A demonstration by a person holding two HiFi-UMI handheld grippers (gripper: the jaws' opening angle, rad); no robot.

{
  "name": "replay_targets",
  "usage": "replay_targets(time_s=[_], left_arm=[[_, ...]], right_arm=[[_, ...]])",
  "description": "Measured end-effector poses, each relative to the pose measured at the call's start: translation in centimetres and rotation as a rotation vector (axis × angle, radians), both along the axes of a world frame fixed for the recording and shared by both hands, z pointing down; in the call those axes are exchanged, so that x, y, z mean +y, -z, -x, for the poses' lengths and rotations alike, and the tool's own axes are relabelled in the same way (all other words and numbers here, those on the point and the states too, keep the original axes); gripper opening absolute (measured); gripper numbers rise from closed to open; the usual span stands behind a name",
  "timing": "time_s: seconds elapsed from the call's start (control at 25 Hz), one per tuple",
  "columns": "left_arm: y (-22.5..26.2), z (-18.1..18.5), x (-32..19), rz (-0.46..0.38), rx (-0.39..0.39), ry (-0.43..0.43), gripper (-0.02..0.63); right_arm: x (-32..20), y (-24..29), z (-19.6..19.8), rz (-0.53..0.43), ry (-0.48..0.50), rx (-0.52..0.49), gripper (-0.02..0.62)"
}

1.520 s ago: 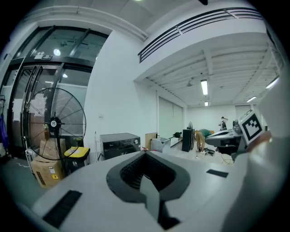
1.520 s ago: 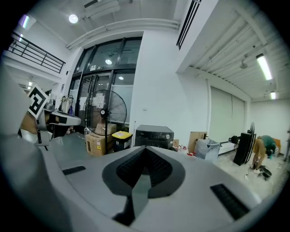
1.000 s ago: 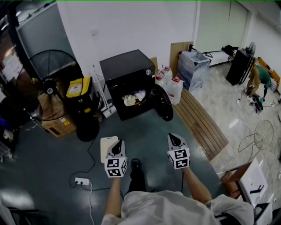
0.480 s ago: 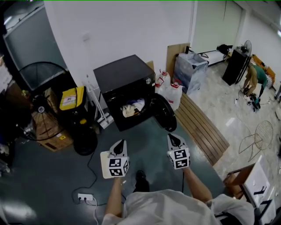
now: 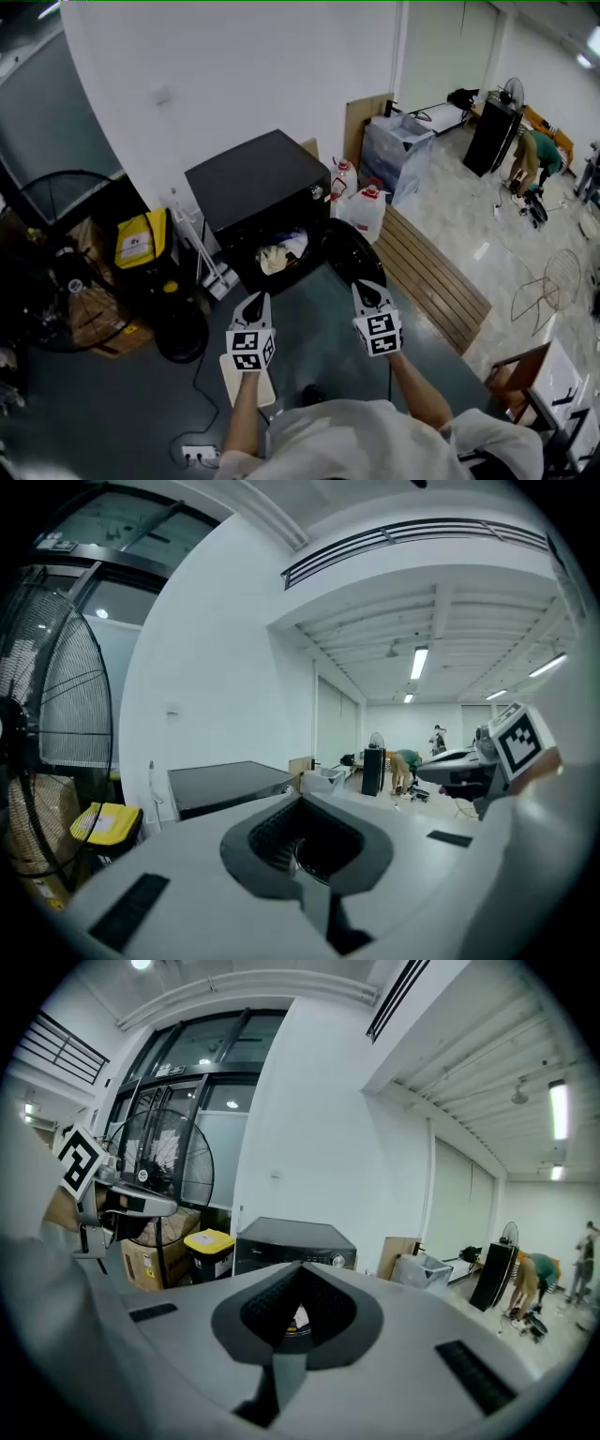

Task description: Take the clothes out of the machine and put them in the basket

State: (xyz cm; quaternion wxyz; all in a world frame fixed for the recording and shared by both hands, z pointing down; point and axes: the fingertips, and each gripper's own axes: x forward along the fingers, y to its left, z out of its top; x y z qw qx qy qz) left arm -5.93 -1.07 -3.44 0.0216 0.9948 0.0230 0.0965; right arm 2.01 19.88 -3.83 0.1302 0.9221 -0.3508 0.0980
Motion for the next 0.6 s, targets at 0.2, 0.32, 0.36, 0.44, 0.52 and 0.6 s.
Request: replay_targets(time_s=[0.2,0.32,0.36,0.44,0.52,0.6], left_arm=[[-0.7,-3.9,-2.7,-0.001,-0.009,-0.028,0.018],[-0.9,-5.6,-3.8,0.002,-0.011,-0.034,0.018],[-1.0,-6.1,-4.2,0.001,-0.01,-0.033,0.018],[-1.3,-7.2,-4.9,0.001,-0.009,-0.028,0.018],[-1.3,-8.0,-5.4,0.0,-0.006,-0.016,0.018],[-1.2,-8.6,-5.9,0.0,0.001,0.0,0.018]], right_arm=[[-2.0,-1.0,-3.3,-0.003,-0.043,-0.015,0.021],[-2.6,-1.5,-4.7,0.006,-0.057,-0.024,0.022],[-2.8,-1.7,-5.1,0.01,-0.059,-0.026,0.023],[-3.2,-2.2,-6.1,0.016,-0.059,-0.034,0.022],[-3.5,-2.6,-6.8,0.021,-0.059,-0.046,0.023],[-3.9,-2.9,-7.6,0.024,-0.052,-0.058,0.023]])
